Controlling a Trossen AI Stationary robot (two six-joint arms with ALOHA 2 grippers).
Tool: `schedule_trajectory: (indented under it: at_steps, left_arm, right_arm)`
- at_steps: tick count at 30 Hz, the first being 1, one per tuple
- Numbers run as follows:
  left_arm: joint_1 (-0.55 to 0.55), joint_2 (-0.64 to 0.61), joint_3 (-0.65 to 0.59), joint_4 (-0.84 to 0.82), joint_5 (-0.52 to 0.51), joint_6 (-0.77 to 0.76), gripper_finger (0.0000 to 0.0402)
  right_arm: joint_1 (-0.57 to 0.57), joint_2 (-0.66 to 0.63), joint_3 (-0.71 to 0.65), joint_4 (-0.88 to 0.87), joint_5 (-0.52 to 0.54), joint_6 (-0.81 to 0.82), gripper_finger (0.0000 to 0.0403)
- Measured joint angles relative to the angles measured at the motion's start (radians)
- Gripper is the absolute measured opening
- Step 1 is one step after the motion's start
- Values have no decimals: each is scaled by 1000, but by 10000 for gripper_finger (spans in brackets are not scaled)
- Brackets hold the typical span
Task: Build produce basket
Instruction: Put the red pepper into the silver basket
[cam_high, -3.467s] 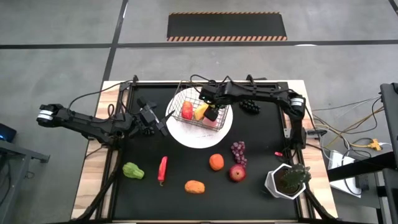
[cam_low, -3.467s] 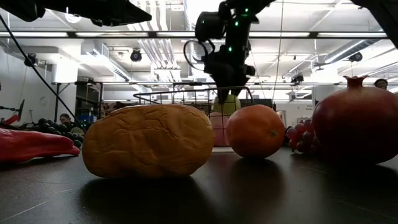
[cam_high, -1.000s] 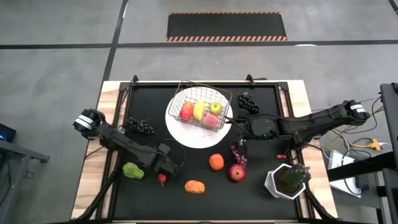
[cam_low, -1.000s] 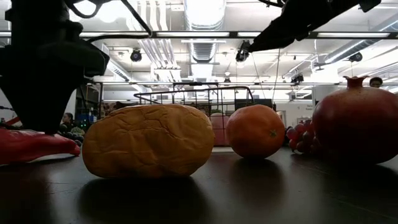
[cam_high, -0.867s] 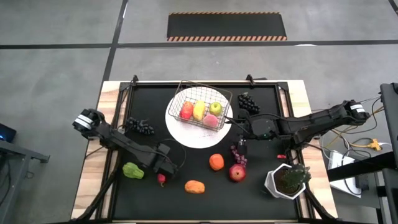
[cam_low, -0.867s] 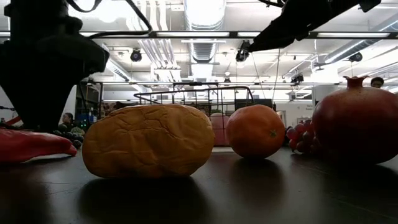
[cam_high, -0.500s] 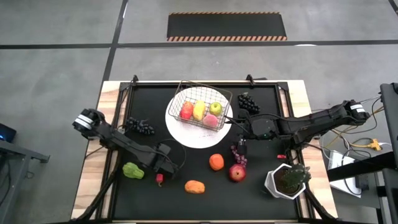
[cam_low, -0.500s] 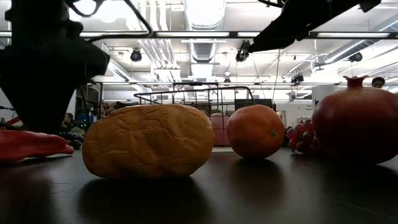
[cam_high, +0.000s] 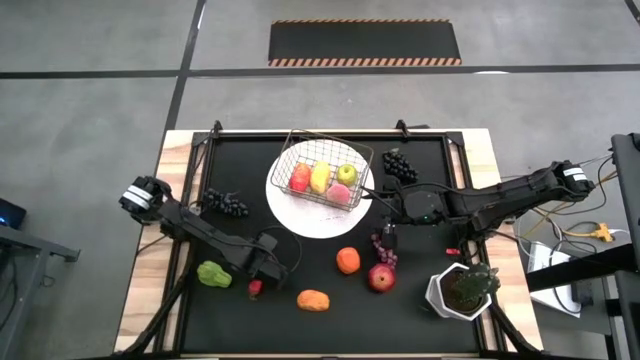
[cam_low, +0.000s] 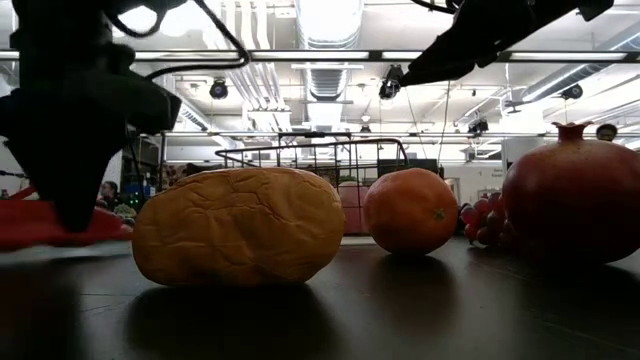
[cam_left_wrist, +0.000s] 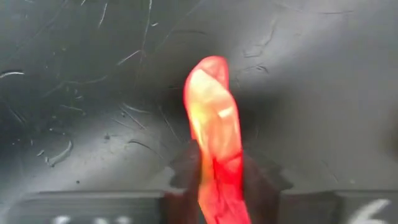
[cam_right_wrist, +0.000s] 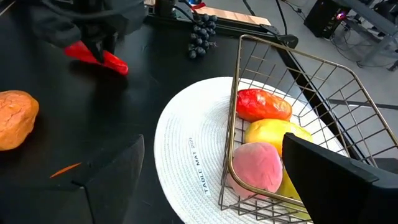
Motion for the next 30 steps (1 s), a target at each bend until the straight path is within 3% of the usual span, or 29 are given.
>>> schedule_trajectory:
  at_steps: [2,7,16,23,27,30]
  left_arm:
    - [0,-11,15,1,-5,38,31]
    - [14,-55,109,6,-111,263,29]
    - [130,-65,451,15,-371,1181,34]
    - [347,-63,521,11,-378,1859,36]
    - [516,-54,503,49,-354,2079,37]
    - [639,-32,499,68,-249,2184,37]
  right_arm:
    - [0,0,0,-1,0,0,363]
    - [0,-1,0,-65,0,0,363]
    - [0,-2,0,-104,0,-18,363]
    - [0,-14,0,-153,0,7,363]
    - [0,-20,-7,-157,0,33,363]
    - [0,-21,-11,-156,0,36,363]
